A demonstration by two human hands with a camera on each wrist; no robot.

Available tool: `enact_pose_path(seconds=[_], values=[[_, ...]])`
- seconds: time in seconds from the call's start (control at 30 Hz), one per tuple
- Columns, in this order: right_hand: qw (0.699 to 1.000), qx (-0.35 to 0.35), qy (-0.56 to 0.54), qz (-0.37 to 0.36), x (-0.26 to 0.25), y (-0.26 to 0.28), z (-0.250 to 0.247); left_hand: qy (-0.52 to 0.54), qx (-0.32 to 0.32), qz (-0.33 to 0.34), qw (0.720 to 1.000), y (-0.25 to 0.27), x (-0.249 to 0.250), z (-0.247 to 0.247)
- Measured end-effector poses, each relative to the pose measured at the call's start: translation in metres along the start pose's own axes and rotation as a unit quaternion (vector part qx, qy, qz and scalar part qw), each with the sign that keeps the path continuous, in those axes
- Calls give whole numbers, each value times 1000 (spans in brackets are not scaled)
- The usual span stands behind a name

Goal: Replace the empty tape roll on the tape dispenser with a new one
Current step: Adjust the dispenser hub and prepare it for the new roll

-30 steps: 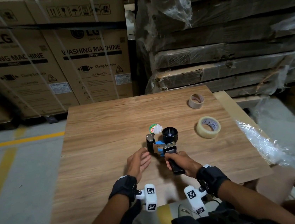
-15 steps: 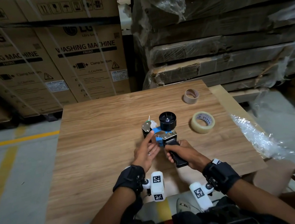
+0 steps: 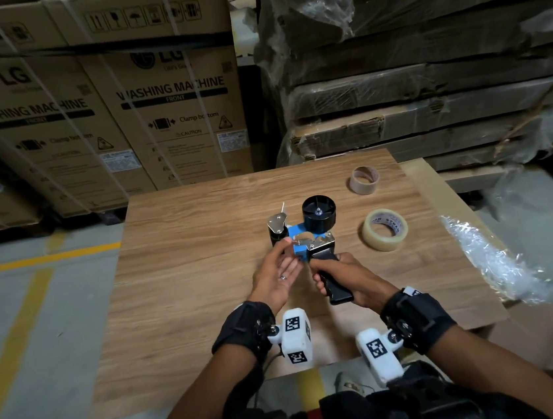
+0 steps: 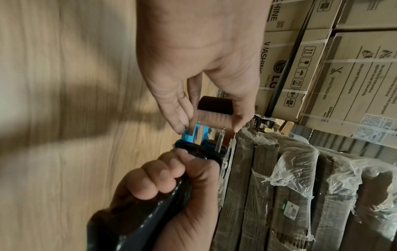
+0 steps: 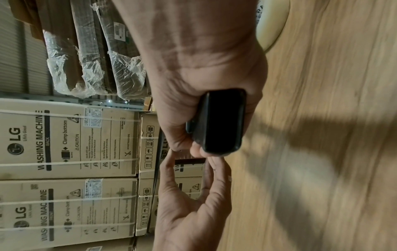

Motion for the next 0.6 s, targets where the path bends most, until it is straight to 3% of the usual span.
enact_pose_path(seconds=[0.23,0.43,0.6], values=[[1000,4,-11,-15,-5,-6,5,-5,29,26,999,-1,-2,1],[1000,6,-4,-20,-9,-9,3,-53,-23,13,998,-10,8,-4],[1000,6,16,-21,-15,-14,4,-57,-19,6,998,-15,8,-8]])
Point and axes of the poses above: each hand's wrist, its own y-axis away from the middle knuckle, its own z-axis out of the palm, x = y × z, the point moved 5 cm from there along -y, towards the middle knuckle, and after that the axes turned 12 degrees about z, right-handed, at the moved point
